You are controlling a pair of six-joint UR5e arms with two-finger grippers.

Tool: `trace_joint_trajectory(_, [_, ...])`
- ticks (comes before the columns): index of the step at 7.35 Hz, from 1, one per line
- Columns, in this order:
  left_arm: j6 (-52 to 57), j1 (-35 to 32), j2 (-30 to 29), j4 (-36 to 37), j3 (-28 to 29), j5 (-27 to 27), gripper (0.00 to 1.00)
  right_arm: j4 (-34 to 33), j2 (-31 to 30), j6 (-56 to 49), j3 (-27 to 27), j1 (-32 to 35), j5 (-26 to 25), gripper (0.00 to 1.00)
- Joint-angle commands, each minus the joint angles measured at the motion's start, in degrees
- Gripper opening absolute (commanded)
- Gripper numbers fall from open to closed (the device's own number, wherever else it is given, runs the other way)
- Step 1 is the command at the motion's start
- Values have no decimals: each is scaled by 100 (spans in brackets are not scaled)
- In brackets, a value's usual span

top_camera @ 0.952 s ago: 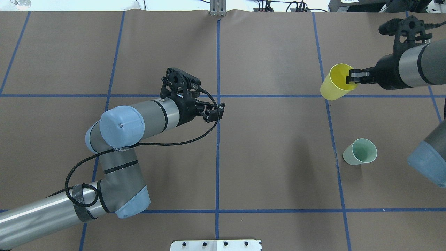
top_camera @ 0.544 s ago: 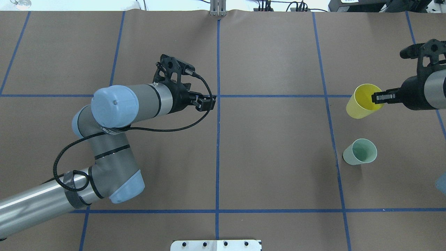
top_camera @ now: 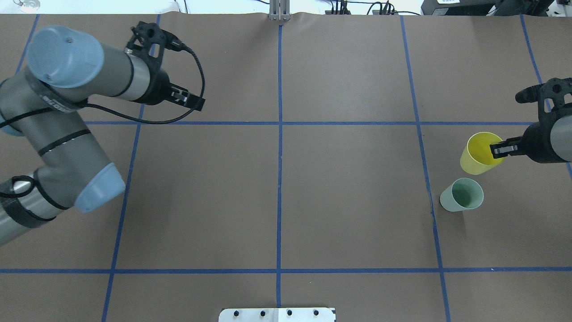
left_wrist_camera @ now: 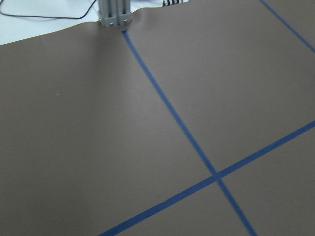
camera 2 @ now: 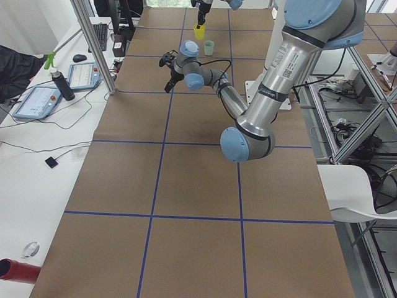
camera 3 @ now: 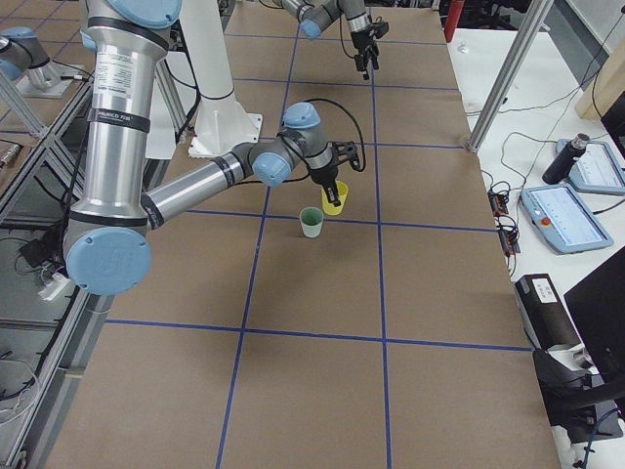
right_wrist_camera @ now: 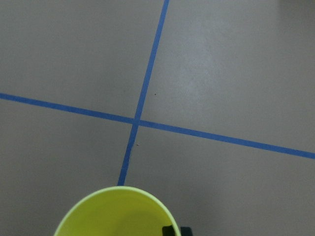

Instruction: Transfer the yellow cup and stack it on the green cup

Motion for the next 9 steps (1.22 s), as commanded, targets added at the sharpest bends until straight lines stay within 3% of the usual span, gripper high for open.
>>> trace_joint_trajectory(1, [965, -775, 714, 130, -231, -518, 100, 34, -39, -1, 4, -102, 212, 0])
trace_joint_trajectory(3, [1625, -1348, 944, 139, -205, -969, 100, 43, -83, -1, -5, -102, 538, 0])
trace_joint_trajectory(9, [1636, -1421, 945, 175, -178, -1024, 100, 34, -92, -1, -277, -207, 661, 0])
